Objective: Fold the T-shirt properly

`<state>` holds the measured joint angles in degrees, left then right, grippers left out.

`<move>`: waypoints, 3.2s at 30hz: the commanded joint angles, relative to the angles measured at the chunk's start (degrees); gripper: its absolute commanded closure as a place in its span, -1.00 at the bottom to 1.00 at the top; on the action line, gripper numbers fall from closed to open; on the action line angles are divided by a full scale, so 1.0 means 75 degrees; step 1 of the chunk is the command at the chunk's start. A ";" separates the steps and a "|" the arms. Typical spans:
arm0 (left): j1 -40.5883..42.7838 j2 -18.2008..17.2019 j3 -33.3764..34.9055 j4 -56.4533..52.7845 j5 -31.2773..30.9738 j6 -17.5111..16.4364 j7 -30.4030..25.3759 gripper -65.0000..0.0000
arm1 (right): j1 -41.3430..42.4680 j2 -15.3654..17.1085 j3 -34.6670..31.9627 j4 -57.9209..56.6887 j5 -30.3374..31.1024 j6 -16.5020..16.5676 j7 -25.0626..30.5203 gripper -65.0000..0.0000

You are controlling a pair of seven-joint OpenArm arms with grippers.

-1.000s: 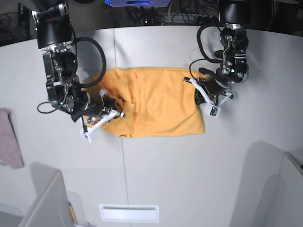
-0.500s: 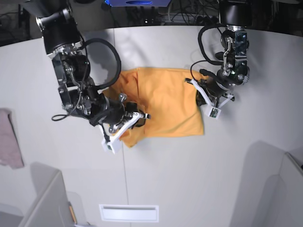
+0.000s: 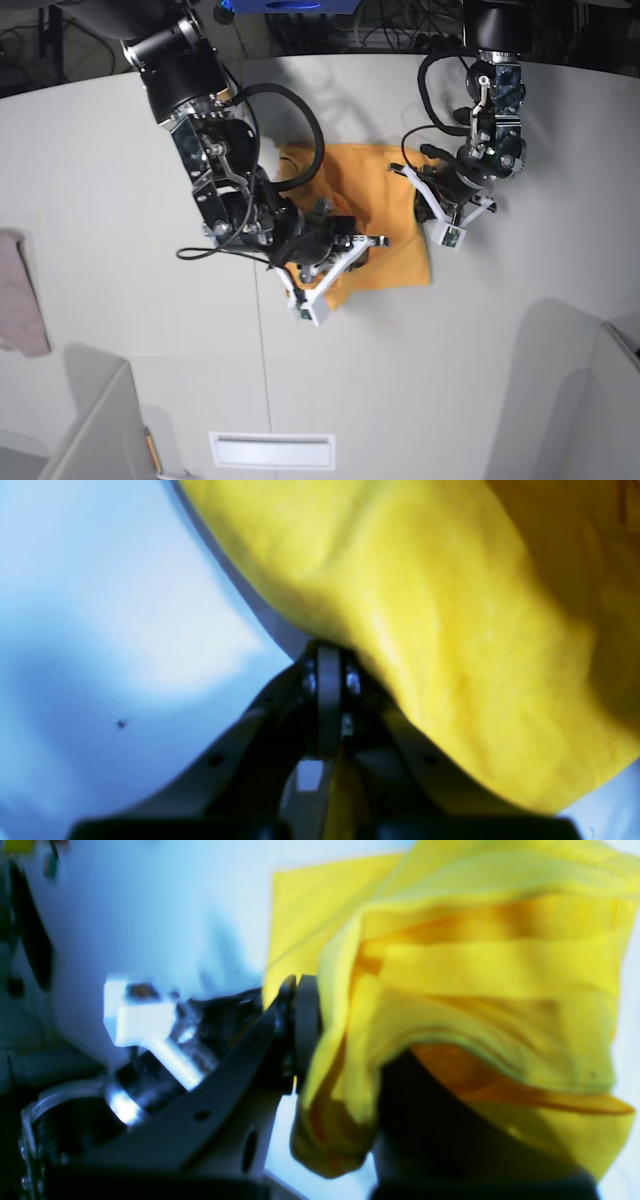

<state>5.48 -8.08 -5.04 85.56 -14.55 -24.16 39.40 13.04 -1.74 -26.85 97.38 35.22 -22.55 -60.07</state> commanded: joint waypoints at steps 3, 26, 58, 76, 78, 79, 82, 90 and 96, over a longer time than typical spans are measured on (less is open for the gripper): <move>-0.0021 -0.0113 -0.0002 0.0109 0.0105 0.0004 0.0157 1.00 | 0.0284 -0.0255 -0.0223 -0.0190 -0.0307 0.0058 0.0584 1.00; 0.0120 -0.0441 -0.0049 0.0109 0.0093 0.0004 0.0157 1.00 | 0.0541 -0.0606 -0.1560 -0.1351 -0.0400 0.0058 0.1487 1.00; 0.0788 -0.1531 -0.2956 0.0683 -0.1782 -0.0043 0.0168 1.00 | 0.0401 -0.0771 -0.2298 -0.1632 -0.0330 0.0046 0.1827 -0.20; 0.0776 -0.1848 -0.3355 0.0671 -0.1782 -0.0043 0.0168 1.00 | 0.1972 -0.0864 -0.4350 -0.1585 0.1135 -0.0024 0.2964 -0.20; 0.0788 -0.1871 -0.3577 0.0671 -0.1782 -0.0043 0.0168 1.00 | 0.2124 -0.0653 -0.4279 -0.1269 0.1123 -0.0282 0.2471 -0.19; 0.0788 -0.1871 -0.3671 0.0683 -0.1782 -0.0043 0.0168 1.00 | 0.2124 -0.0431 -0.4080 -0.1046 0.1123 -0.0481 0.2202 -0.17; 0.0800 -0.1871 -0.3859 0.0683 -0.1782 -0.0043 0.0168 1.00 | 0.1983 0.0202 -0.3447 -0.0331 0.1112 -0.0821 0.1604 0.27; 0.1116 -0.1871 -0.4105 0.0753 -0.1817 -0.0043 0.0157 1.00 | 0.0975 0.1421 -0.1583 0.0021 0.1112 -0.0821 0.1252 1.00; 0.1304 -0.1871 -0.4492 0.0777 -0.1829 -0.0043 0.0157 1.00 | 0.0670 0.1773 -0.1454 -0.0448 0.1112 -0.0821 0.1299 1.00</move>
<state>15.77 -20.99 -38.35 90.26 -27.73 -24.77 41.65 17.17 11.92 -37.98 93.17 43.22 -29.06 -50.76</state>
